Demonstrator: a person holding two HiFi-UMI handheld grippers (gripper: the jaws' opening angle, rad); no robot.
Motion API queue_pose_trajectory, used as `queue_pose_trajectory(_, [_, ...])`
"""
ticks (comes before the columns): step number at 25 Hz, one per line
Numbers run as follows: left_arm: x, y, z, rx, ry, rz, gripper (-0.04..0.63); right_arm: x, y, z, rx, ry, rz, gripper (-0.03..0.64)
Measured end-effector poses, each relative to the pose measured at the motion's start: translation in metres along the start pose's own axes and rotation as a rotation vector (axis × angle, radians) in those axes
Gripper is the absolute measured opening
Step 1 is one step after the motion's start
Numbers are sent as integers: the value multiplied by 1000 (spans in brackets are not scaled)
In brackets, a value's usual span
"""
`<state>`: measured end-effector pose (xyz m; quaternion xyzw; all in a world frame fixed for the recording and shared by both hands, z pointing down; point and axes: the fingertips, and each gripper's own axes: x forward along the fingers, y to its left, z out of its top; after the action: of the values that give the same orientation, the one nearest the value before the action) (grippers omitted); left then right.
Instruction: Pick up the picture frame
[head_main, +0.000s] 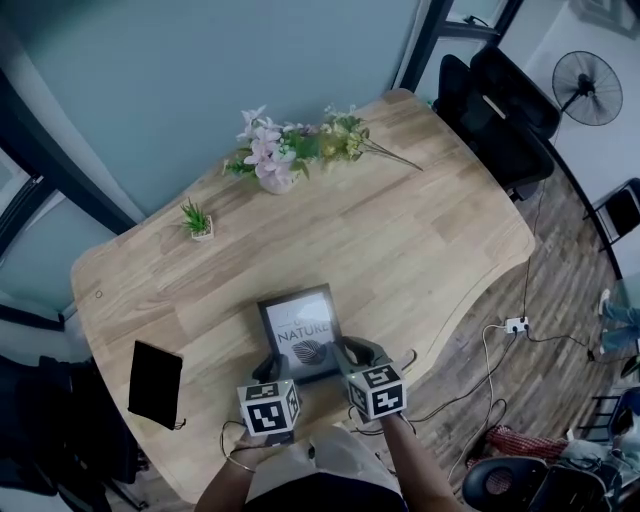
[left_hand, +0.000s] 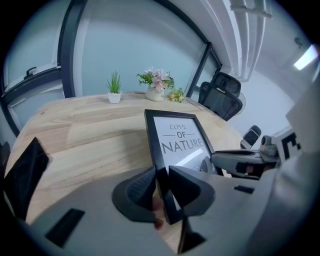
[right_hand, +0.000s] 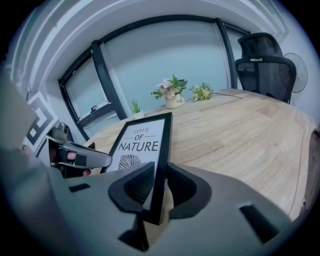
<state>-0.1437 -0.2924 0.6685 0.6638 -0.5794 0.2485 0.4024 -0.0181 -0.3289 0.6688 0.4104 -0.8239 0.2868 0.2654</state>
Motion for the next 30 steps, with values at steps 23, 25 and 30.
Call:
queue_pose_trajectory(23, [-64,-29,11,88,-134,25,74,-58,16,15,-34,-149,49,72])
queue_pose_trajectory(25, [-70,-32,13,92,-148,23,74,-64,17,17,-38,-163,52,72])
queue_pose_trajectory(30, [-82,-44,13,96,-181,15,74,-82,17,20,-57,-188,50,72])
